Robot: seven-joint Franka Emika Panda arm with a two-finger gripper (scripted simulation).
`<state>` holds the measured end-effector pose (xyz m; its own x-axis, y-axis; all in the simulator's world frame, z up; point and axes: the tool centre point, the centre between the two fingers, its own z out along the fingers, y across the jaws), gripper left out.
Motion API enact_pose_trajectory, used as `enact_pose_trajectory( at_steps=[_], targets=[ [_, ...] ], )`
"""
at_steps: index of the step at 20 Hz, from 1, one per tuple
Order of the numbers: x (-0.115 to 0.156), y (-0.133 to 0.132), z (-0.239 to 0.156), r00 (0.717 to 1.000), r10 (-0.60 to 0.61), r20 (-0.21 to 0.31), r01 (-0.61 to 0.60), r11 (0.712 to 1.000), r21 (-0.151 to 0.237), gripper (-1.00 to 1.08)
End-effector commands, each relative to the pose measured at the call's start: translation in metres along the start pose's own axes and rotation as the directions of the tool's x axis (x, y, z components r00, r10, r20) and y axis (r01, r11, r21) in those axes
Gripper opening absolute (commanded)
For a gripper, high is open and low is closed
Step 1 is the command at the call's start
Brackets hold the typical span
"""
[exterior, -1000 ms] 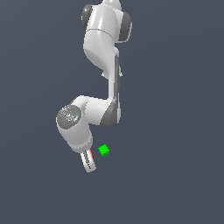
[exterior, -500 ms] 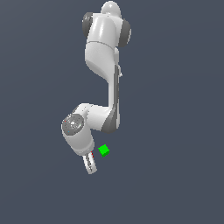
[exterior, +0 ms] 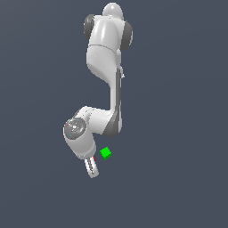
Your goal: Stack the red cube on top of the green cube.
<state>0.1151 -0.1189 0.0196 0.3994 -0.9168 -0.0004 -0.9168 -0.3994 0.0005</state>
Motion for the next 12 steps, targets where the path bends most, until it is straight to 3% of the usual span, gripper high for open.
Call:
enact_pose_trajectory(
  at_steps=[1,12],
  targets=[
    [0.0001,-0.0002,-0.0004,1.0,0.0,0.0,0.0,1.0,0.001,-1.0],
    [-0.0005,0.0003,-0.0072,1.0,0.0,0.0,0.0,1.0,0.0,-1.0]
  ],
)
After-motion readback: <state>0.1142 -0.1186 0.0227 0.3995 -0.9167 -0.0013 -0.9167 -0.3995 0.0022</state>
